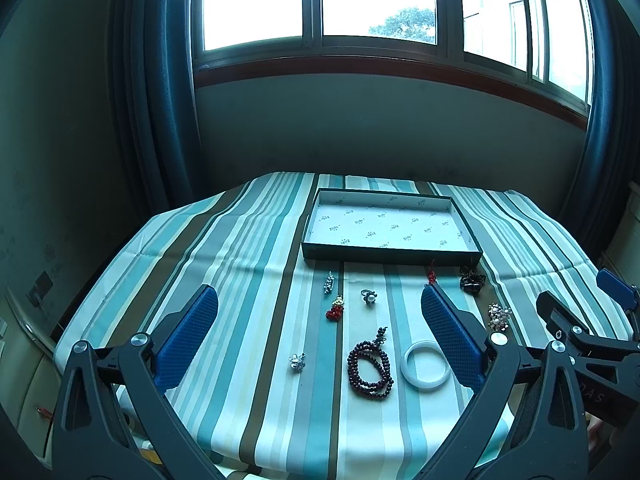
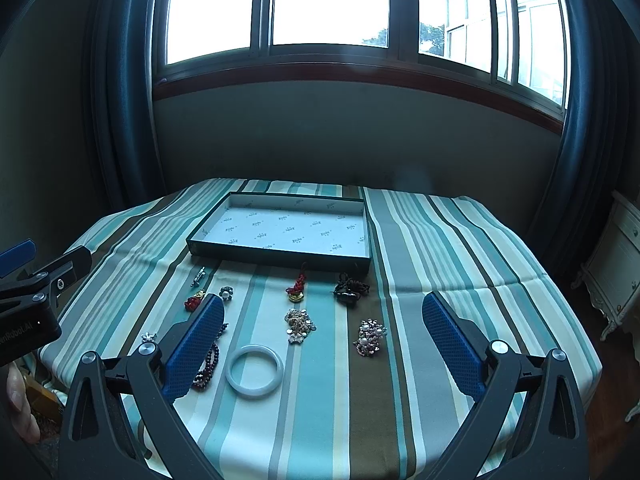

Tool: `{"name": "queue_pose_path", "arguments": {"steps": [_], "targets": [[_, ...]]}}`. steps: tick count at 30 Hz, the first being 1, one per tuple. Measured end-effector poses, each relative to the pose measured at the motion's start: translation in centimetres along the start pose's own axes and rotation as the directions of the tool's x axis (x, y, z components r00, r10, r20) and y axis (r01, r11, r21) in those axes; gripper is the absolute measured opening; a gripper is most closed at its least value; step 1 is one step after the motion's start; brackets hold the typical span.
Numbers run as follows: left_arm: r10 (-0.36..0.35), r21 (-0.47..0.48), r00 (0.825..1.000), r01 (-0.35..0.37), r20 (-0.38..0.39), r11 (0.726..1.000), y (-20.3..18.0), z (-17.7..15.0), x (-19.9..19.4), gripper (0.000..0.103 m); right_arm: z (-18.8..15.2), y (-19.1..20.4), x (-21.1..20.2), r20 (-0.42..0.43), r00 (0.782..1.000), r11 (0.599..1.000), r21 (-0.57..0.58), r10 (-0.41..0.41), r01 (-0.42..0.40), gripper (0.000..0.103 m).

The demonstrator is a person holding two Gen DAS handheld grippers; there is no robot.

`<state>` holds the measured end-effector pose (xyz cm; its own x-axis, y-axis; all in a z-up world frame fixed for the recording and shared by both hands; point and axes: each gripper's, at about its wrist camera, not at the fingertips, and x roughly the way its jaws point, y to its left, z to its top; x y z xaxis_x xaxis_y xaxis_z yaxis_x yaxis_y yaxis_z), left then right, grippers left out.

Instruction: Organize jewelry

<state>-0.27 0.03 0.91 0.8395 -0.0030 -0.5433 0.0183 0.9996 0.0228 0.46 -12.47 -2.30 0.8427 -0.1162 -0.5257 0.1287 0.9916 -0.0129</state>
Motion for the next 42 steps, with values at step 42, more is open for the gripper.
{"name": "queue_pose_path", "arguments": {"steps": [42], "targets": [[0.021, -0.020, 0.976, -0.026, -0.218, 0.999, 2.7, -3.1, 8.1, 0.101, -2.2, -2.0, 7.8, -0.171, 0.985, 0.999, 0.040, 0.027, -0.020, 0.099]]}}
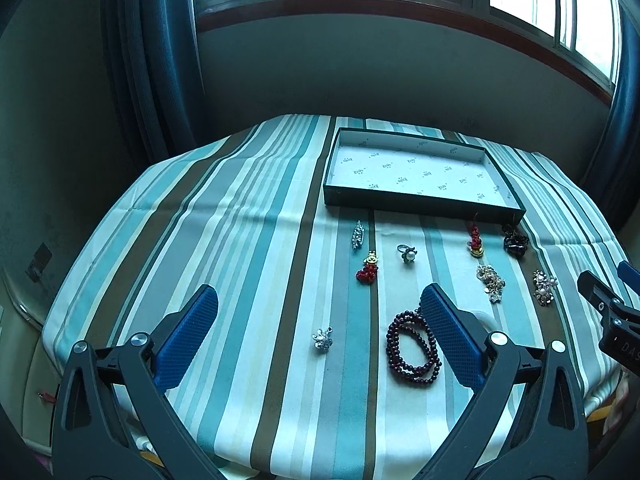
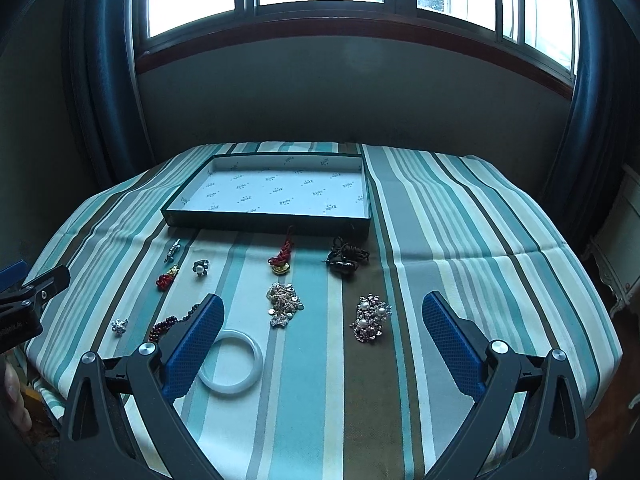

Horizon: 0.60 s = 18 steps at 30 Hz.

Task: Organize jewelry
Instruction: 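Lower the left gripper onto the silver flower brooch and close on it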

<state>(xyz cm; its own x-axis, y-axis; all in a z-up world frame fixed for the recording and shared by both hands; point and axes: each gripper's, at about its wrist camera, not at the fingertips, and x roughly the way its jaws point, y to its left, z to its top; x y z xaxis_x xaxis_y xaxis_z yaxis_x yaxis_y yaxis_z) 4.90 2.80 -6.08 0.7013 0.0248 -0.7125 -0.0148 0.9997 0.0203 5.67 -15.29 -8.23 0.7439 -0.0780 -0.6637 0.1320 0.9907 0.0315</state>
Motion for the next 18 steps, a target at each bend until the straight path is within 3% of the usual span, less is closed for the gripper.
{"name": "queue_pose_path", "arguments": {"steps": [8, 18], "targets": [[0.001, 0.027, 0.984, 0.004, -0.180, 1.000, 0.9, -2.5, 5.9, 0.101, -1.5, -0.2, 4.3, -0.138, 0.990, 1.000, -0.003, 0.028, -0.029, 0.099], [-0.057, -0.004, 0.960, 0.058, -0.275, 0.998, 1.2, -3.1, 9.0, 0.069, -2.0, 0.1, 6.6, -0.201, 0.978, 0.998, 0.002, 0.059, -0.060, 0.099]]}}
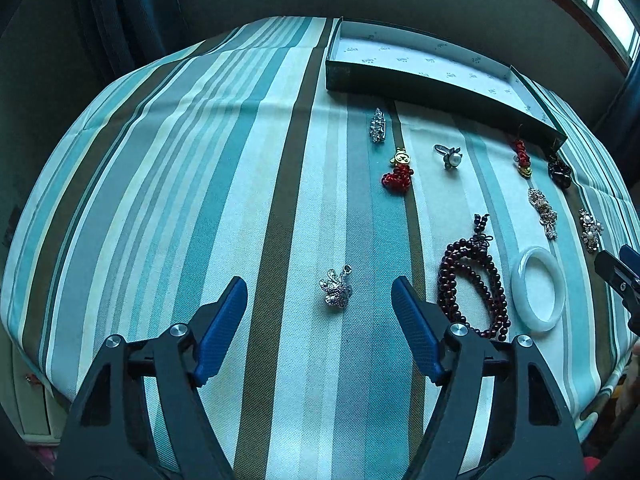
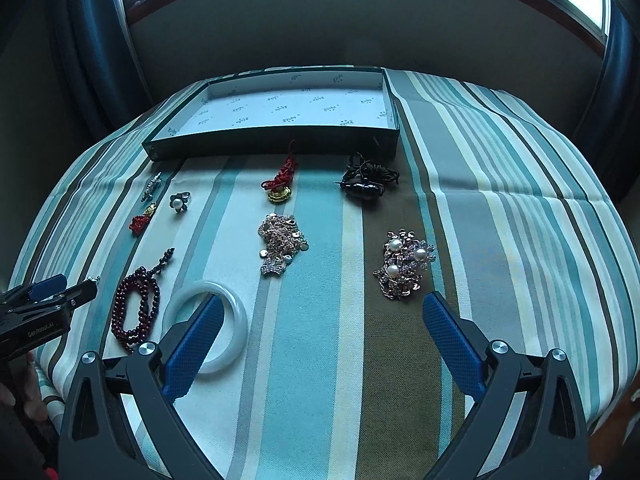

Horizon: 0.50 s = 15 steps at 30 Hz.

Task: Organize jewelry
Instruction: 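Lower the left gripper onto the silver flower brooch and close on it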

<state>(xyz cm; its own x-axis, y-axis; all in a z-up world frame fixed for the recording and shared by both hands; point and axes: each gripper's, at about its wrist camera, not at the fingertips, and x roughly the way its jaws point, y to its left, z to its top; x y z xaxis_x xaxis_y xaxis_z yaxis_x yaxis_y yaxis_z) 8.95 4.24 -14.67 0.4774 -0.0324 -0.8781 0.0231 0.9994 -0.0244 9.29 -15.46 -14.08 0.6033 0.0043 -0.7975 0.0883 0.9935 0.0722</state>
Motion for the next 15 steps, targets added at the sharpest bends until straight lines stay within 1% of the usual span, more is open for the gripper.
{"name": "queue_pose_path", "arguments": {"steps": [1, 3, 5, 6, 7, 8, 9, 11, 12, 13, 14, 15], "targets": [[-0.012, -0.002, 1.000, 0.012, -0.007, 1.000, 0.0, 0.0, 0.2, 0.064, 0.0, 0.0, 0.1, -0.002, 1.000, 1.000, 0.000, 0.001, -0.001, 0.099], [-0.043, -0.016, 0.999, 0.042, -0.022, 0.999, 0.2, 0.0, 0.7, 0.059, 0.1, 0.0, 0.3, -0.006, 1.000, 1.000, 0.002, 0.004, -0.004, 0.099], [-0.035, -0.009, 0.999, 0.035, -0.016, 0.999, 0.1, 0.2, 0.8, 0.056, 0.2, -0.1, 0.6, -0.010, 1.000, 1.000, 0.004, 0.005, -0.005, 0.099], [-0.029, -0.001, 0.999, 0.029, -0.016, 1.000, 0.0, 0.2, 0.8, 0.052, 0.3, -0.1, 0.7, -0.012, 1.000, 1.000, 0.005, 0.005, -0.005, 0.099], [-0.019, 0.004, 1.000, 0.020, -0.017, 1.000, -0.1, 0.3, 0.8, 0.045, 0.3, -0.2, 0.8, -0.014, 1.000, 1.000, 0.008, 0.006, -0.006, 0.099], [-0.013, 0.007, 1.000, 0.013, -0.019, 1.000, -0.1, 0.3, 0.8, 0.043, 0.4, -0.3, 0.9, -0.015, 1.000, 1.000, 0.011, 0.006, -0.006, 0.099], [-0.022, 0.011, 1.000, 0.022, -0.021, 1.000, -0.2, 0.4, 0.8, 0.042, 0.4, -0.3, 1.0, -0.016, 1.000, 1.000, 0.014, 0.007, -0.006, 0.099], [-0.034, 0.016, 0.999, 0.034, -0.028, 0.999, -0.3, 0.4, 0.7, 0.033, 0.5, -0.5, 1.0, -0.017, 1.000, 1.000, 0.020, 0.008, -0.008, 0.099], [-0.054, 0.016, 0.998, 0.055, -0.031, 0.998, -0.3, 0.3, 0.6, 0.026, 0.5, -0.5, 1.1, -0.016, 1.000, 1.000, 0.021, 0.009, -0.009, 0.099], [-0.077, 0.010, 0.996, 0.077, -0.035, 0.997, -0.3, 0.3, 0.5, 0.024, 0.5, -0.6, 1.1, -0.016, 1.000, 1.000, 0.023, 0.009, -0.009, 0.099], [-0.091, 0.005, 0.995, 0.091, -0.036, 0.996, -0.3, 0.3, 0.5, 0.024, 0.6, -0.6, 1.1, -0.016, 1.000, 1.000, 0.024, 0.010, -0.009, 0.099], [-0.088, 0.008, 0.995, 0.088, -0.037, 0.996, -0.4, 0.3, 0.5, 0.024, 0.6, -0.7, 1.2, -0.018, 1.000, 1.000, 0.026, 0.011, -0.011, 0.099]]}}
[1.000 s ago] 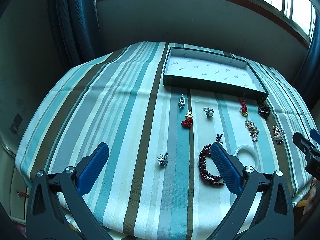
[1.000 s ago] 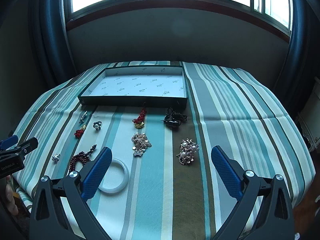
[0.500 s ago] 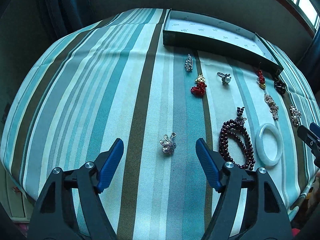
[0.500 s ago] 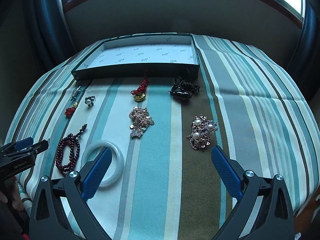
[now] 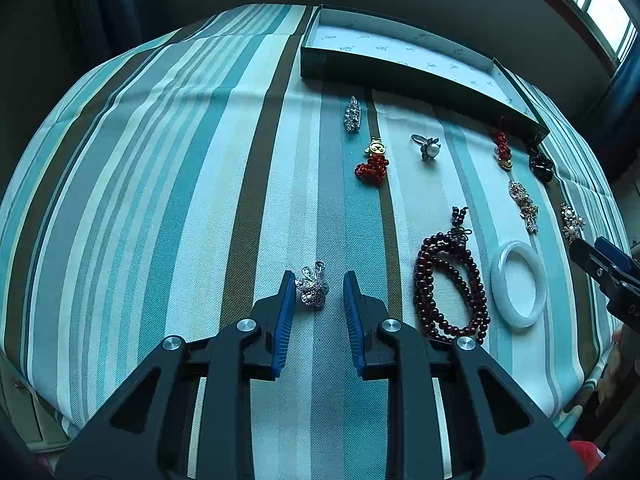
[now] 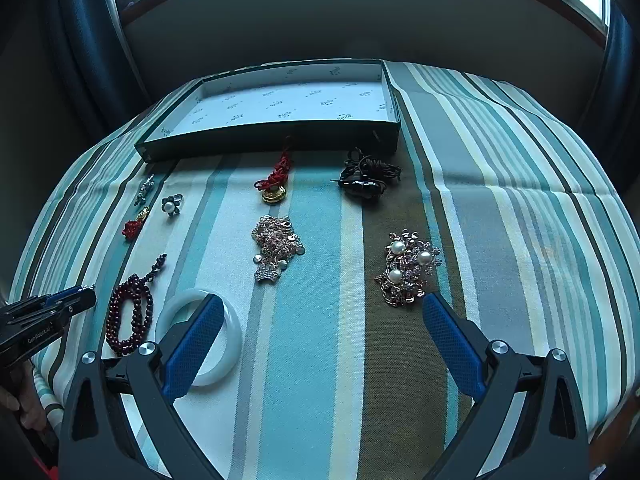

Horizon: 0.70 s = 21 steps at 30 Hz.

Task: Organize jewelry
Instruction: 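Lower the left gripper onto the silver flower brooch and close on it, then lift the silver brooch with the left gripper while the right gripper grasps the pearl brooch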

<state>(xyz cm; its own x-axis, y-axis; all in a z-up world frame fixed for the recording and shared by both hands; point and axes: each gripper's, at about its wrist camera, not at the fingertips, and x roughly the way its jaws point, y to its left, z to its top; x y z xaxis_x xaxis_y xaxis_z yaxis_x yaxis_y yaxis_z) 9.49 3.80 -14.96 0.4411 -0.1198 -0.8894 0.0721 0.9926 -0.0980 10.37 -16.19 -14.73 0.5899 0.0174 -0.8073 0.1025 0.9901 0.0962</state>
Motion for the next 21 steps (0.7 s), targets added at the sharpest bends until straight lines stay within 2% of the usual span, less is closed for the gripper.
{"name": "queue_pose_path", "arguments": {"steps": [4, 7, 21], "targets": [[0.012, 0.017, 1.000, -0.013, 0.008, 1.000, -0.3, 0.1, 0.1, 0.012, 0.0, -0.1, 0.1, -0.003, 1.000, 1.000, 0.003, 0.001, -0.001, 0.099], [-0.030, 0.001, 1.000, 0.030, 0.007, 1.000, -0.1, 0.1, 0.1, 0.012, 0.0, -0.2, 0.0, 0.000, 1.000, 1.000, 0.008, 0.000, 0.000, 0.099], [0.004, 0.014, 0.998, -0.005, 0.061, 1.000, -0.1, 0.8, -1.0, 0.012, 0.3, -1.5, -0.4, 0.002, 0.999, 0.999, 0.024, -0.035, 0.035, 0.099]]}}
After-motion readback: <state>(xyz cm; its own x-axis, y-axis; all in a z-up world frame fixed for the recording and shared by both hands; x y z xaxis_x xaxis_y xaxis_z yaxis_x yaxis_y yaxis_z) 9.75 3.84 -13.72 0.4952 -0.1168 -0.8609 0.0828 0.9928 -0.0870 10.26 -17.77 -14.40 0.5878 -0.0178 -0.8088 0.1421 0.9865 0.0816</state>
